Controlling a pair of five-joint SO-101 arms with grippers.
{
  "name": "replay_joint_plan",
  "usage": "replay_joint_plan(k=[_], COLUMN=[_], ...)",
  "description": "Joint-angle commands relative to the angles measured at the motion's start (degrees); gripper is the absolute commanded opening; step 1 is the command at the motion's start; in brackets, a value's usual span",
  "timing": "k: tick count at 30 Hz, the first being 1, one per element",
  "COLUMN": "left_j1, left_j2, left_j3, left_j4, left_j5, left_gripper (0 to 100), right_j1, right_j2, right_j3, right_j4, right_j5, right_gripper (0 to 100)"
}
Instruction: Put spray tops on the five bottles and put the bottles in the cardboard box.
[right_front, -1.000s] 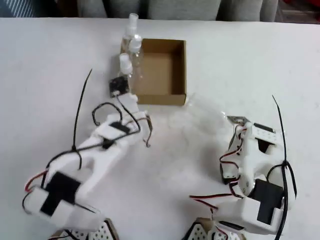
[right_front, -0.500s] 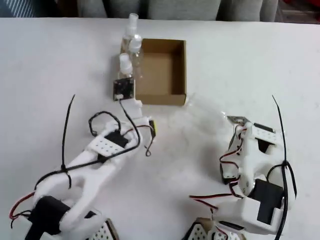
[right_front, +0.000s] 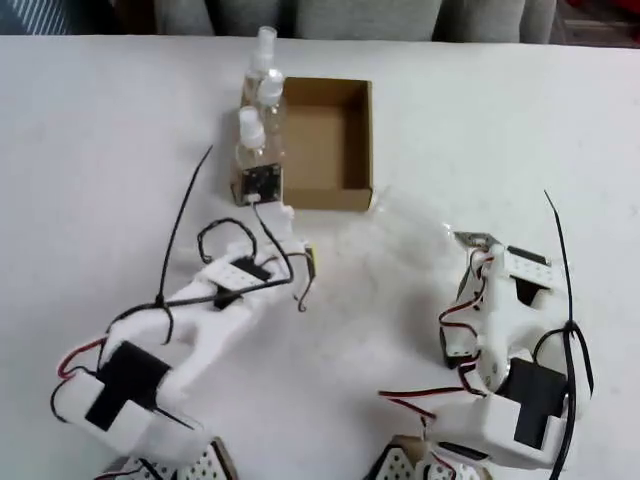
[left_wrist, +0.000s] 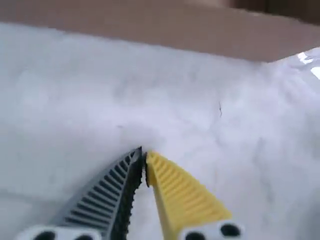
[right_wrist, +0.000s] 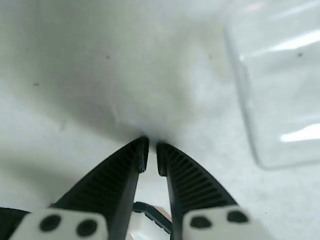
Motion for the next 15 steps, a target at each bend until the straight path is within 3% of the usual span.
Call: replay_joint_plan(k=[1, 8, 15], left_j1=[0.7, 0.3, -6.4], left_j2=[-6.3, -11.2, -16.3], left_j3=[-2.5, -2.5, -2.5], left_j4=[13.0, 33.2, 45.1], left_j5=[-3.0, -19.6, -29.4], left_gripper=[2, 2, 2], right_j1=[-1.8, -1.8, -1.6], right_j2=[0.0, 0.0, 0.1], right_j3=[0.5, 0.5, 0.5], right_j4=[-1.8, -1.8, -1.8], right_j5=[0.6, 0.6, 0.6], right_gripper=[1.7, 1.7, 1.7])
